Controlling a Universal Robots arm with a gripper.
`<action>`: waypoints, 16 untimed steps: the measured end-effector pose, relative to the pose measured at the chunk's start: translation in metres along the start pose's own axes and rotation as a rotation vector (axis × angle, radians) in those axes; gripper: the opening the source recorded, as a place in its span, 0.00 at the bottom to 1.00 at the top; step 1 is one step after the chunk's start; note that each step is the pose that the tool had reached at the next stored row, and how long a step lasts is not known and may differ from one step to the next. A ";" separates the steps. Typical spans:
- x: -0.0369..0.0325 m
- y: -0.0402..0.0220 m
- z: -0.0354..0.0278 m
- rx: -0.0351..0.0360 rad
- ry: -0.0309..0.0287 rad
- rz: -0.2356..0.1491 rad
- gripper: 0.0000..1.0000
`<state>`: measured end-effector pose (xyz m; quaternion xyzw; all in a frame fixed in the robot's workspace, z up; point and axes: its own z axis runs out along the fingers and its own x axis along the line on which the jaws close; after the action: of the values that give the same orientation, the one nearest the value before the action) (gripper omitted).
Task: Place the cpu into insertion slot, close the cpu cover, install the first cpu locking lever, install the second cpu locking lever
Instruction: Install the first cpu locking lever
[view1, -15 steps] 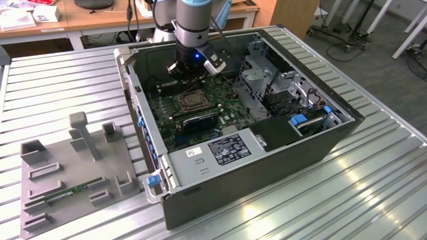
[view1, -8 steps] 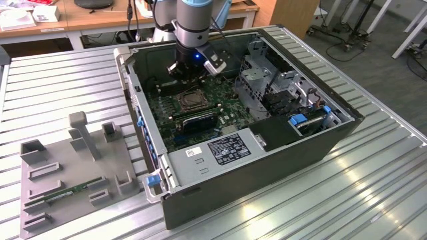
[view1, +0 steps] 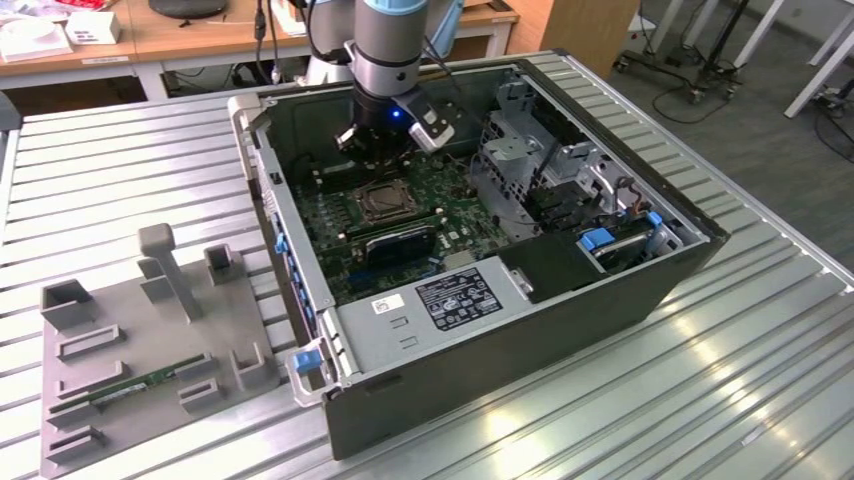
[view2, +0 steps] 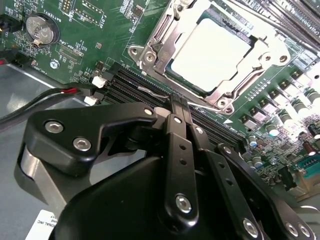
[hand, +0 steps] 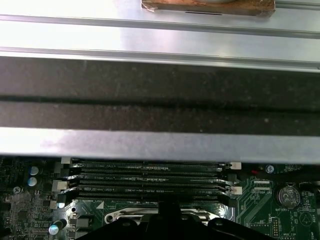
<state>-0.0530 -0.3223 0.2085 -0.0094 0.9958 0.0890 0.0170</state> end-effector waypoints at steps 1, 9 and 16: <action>0.0000 0.0000 0.0001 -0.0003 -0.0001 0.000 0.11; 0.0000 -0.0001 0.0003 -0.0213 -0.0005 0.001 0.11; 0.0000 -0.0002 0.0004 -0.0255 -0.0007 0.001 0.11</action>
<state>-0.0530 -0.3225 0.2081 -0.0092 0.9946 0.1017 0.0171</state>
